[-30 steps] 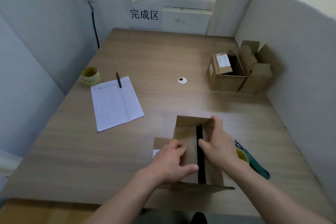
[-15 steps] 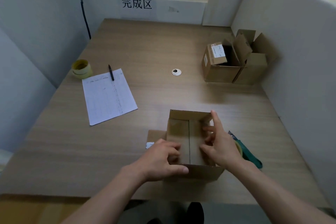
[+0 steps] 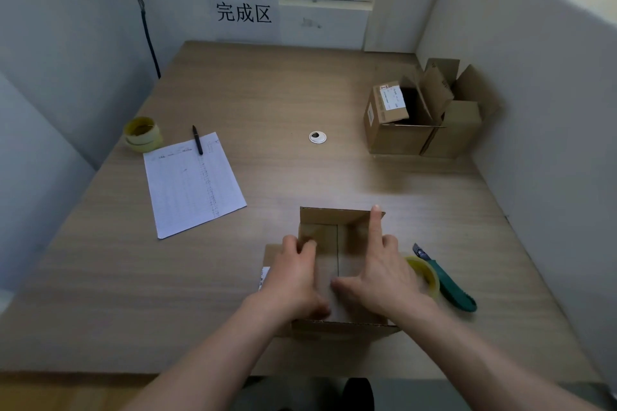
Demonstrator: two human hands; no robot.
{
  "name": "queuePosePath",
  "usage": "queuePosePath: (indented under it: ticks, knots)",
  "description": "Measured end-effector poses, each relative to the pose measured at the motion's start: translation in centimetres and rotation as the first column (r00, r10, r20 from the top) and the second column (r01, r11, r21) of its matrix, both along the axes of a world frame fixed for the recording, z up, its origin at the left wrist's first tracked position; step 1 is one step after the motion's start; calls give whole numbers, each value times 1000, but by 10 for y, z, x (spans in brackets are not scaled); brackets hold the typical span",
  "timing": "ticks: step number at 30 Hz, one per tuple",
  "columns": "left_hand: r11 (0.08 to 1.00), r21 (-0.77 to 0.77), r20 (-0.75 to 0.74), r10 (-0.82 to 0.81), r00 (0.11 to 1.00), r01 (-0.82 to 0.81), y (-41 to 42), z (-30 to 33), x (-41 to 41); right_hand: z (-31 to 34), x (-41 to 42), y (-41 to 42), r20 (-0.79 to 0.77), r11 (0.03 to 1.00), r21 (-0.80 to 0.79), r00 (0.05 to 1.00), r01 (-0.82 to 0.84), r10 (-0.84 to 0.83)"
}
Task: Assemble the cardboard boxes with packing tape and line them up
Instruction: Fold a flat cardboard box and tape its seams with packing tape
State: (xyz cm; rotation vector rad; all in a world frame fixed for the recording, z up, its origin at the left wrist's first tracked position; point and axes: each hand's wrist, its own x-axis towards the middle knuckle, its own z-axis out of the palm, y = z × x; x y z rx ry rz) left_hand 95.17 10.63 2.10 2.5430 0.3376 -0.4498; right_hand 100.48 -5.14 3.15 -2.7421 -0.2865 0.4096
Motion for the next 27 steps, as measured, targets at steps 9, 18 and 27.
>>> queuePosePath:
  ticks: [9,18,27]
  knots:
    - [993,67,-73,-92,993,97,-14,-4,-9,0,2,-3,-34,988,147,998,53,-48]
    - [998,58,-97,-2,995,8,-25,5,-5,-7,12,-63,-221,761,569,949,312,-224]
    - [741,-585,-84,350,933,-330,33,9,-11,-2,38,-55,286,955,-123,911,-271,296]
